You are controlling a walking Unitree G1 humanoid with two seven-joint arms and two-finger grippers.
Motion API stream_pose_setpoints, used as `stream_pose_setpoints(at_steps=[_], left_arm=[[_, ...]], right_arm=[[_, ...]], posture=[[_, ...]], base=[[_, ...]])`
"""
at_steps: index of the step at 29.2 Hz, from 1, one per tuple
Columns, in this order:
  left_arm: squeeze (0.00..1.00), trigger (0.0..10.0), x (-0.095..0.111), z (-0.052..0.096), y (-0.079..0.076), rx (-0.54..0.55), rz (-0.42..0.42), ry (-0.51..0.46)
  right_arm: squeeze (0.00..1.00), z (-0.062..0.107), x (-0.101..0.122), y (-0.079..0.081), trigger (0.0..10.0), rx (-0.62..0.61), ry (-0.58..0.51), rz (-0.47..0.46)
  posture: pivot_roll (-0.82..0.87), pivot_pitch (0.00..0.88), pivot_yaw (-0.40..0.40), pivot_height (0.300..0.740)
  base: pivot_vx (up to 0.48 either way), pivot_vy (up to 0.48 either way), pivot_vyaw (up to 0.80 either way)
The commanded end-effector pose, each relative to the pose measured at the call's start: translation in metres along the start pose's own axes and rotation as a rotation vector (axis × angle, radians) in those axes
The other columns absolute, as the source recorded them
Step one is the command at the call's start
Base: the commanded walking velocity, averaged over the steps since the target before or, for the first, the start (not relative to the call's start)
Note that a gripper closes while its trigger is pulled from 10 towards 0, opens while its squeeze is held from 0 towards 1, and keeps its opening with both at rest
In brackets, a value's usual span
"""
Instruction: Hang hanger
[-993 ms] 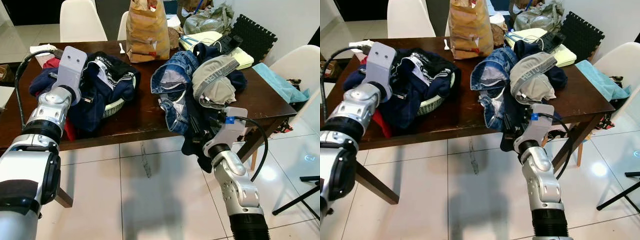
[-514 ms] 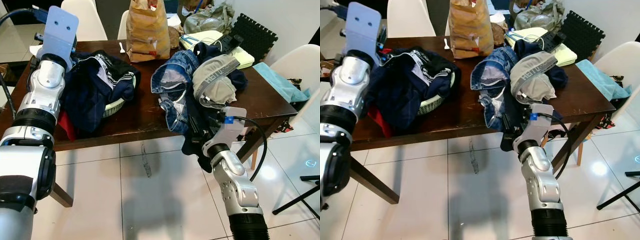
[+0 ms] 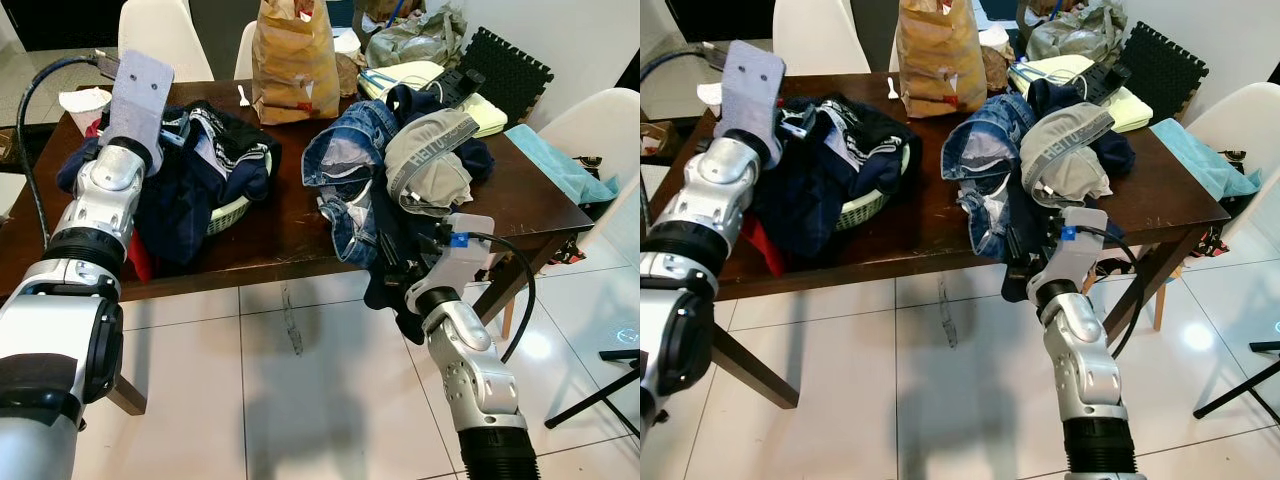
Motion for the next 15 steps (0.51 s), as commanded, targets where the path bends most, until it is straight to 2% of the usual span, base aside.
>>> stream_pose_setpoints(at_steps=[1,15], left_arm=[[0.00,10.0,-0.017,0.005,-0.006,-0.037,-0.004,0.067],[0.00,10.0,-0.037,0.010,-0.012,-0.121,0.023,0.175]], right_arm=[[0.00,0.004,-0.003,-0.002,10.0,-0.002,0.010,0.002],[0.00,0.008,-0.002,-0.006,10.0,-0.015,0.016,0.012]], posture=[[-0.05,0.165,0.026,0.740],[-0.06,0.203,0.026,0.740]], base=[[0.000,0.000,0.00],[0.000,0.000,0.00]])
Point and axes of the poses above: a point about 5 cm out from each wrist's last joint towards the gripper, its own z axis pointing back from the gripper into the wrist, its own x axis along the axis of the wrist's last joint, y = z × x, the point moved 1 cm from there along -z, pointing out of the wrist towards the gripper, and after that the axes turned 6 degrees about -z, right-handed, at the moved point
